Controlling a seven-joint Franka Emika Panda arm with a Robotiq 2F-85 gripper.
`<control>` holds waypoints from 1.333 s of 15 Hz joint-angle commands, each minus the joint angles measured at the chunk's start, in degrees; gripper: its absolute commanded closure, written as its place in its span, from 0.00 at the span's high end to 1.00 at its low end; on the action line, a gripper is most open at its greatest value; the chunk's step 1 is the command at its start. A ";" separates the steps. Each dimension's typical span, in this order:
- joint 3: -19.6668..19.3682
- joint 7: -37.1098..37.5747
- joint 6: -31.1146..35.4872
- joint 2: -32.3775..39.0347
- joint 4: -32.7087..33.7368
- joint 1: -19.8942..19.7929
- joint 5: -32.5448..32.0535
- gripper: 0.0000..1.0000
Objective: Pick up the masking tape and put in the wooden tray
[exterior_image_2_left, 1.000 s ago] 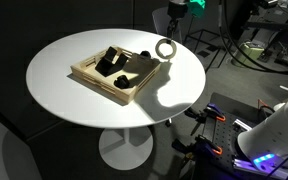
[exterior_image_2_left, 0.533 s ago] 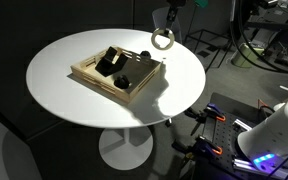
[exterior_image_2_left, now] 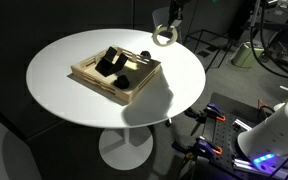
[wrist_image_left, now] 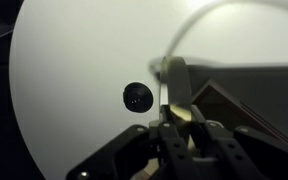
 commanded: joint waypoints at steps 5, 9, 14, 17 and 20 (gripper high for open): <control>0.87 -12.18 1.29 -9.80 -8.96 2.23 -9.36 0.05; 1.20 -16.03 5.50 -13.86 -13.59 3.16 -13.39 0.05; 0.91 -16.69 14.06 -16.18 -18.59 3.94 -15.74 0.05; 0.90 -16.22 19.27 -15.57 -20.46 4.04 -15.42 0.05; 1.01 -16.39 24.13 -14.74 -22.30 3.71 -15.73 0.05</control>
